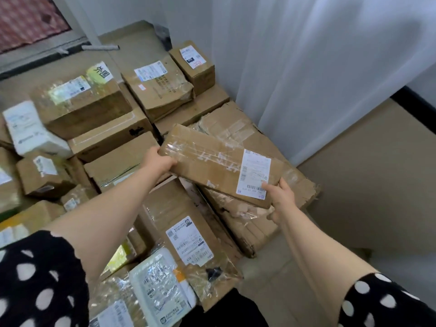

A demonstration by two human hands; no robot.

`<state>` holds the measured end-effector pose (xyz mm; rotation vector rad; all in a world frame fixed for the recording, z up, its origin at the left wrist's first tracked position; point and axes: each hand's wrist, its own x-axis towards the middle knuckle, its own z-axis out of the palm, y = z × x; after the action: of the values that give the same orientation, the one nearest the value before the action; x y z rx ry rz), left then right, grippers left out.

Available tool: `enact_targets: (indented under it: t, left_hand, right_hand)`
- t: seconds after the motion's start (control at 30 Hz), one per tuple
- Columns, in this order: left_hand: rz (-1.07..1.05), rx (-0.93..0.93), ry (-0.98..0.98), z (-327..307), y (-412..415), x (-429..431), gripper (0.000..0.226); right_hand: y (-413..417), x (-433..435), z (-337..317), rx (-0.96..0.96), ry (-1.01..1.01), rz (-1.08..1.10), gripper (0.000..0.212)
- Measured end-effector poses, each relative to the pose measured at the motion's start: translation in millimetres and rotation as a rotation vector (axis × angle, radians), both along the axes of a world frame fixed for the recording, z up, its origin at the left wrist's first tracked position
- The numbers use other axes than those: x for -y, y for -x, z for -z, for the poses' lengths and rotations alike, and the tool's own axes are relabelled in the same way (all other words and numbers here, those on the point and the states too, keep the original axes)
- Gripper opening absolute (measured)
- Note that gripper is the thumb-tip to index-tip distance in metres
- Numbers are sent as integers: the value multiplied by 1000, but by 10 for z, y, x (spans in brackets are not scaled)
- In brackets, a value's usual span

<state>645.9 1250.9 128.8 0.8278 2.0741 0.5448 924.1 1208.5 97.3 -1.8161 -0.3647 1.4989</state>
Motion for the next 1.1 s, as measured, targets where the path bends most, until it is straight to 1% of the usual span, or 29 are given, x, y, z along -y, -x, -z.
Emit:
enact_targets:
  t: [0.1,0.23,0.27,0.4,0.57,0.7,0.87,0.97,1.1]
  left_hand:
    - [-116,21,-22,6,213,29,61]
    - [-263,19,-36,57,534,77,63]
    - [-292,16,-40,73,605,88,62]
    - [-391,-36,-44,134,846,178,56]
    - [-532,-87,-35,231,1096,302,60]
    - [-581,-88,-32,352,1292,343,61]
    - [-627,-35,-19,594,1569,357,70]
    - [-646,-25,-28,719,1713,357,70]
    - [-640,-41,-36,828,1923,294,70]
  right_hand:
    - [224,-283,-2,-53,-14,-99,52]
    - [566,-715,43,-59,-54,-272,67]
    - [642,-814,75,-47,-57,-320,66]
    - [968,-1113,180,44,-88,-504,44]
    - [1415,-1314,354,119,-162,-656,43]
    - [1720,-1423,479,189,-211,-734,39]
    - [2039,-1547,638,299,-209,-770,37]
    - [2216,-1596,725,289,-201,-760,40]
    - [2411,-1654,797,305,-237,-754,41]
